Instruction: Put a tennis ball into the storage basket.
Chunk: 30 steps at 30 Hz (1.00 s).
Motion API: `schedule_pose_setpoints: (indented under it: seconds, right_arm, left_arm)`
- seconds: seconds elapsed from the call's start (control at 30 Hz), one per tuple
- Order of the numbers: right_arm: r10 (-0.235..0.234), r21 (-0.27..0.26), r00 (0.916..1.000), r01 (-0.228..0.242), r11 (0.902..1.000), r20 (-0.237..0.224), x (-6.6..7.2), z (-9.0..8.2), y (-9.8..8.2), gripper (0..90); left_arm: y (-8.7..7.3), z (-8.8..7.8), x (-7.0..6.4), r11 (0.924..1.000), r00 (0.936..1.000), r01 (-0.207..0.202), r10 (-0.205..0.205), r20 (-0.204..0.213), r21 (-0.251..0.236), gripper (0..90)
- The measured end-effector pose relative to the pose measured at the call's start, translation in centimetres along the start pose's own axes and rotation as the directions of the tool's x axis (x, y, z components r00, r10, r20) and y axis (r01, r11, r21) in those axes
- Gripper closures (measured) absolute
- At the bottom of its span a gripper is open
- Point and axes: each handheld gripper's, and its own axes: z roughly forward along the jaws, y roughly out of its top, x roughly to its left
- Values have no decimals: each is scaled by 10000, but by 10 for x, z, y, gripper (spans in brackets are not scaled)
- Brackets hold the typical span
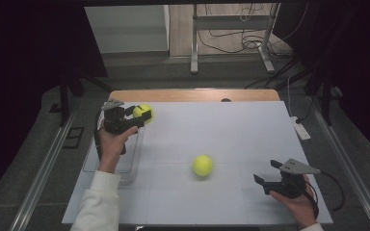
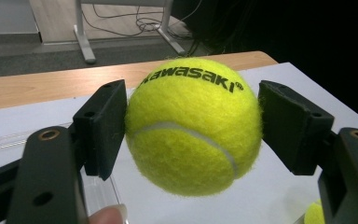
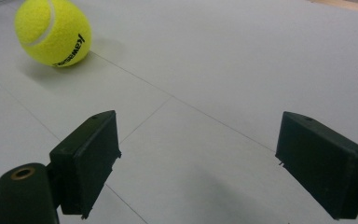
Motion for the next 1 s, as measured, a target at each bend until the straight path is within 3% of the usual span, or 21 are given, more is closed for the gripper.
schedule_pose_setpoints:
  seconds: [0.73, 1.0]
  right_arm:
    - [39, 3, 10000, -39, 10000, 8, 0, 0, 0, 133]
    - [33, 9, 10000, -33, 10000, 4, 0, 0, 0, 133]
  left_arm:
    - [-4, -2, 19, 9998, 9973, 190, -194, -713, -55, 278]
    - [-6, -3, 28, 9993, 9937, 331, -350, -1069, -197, 278]
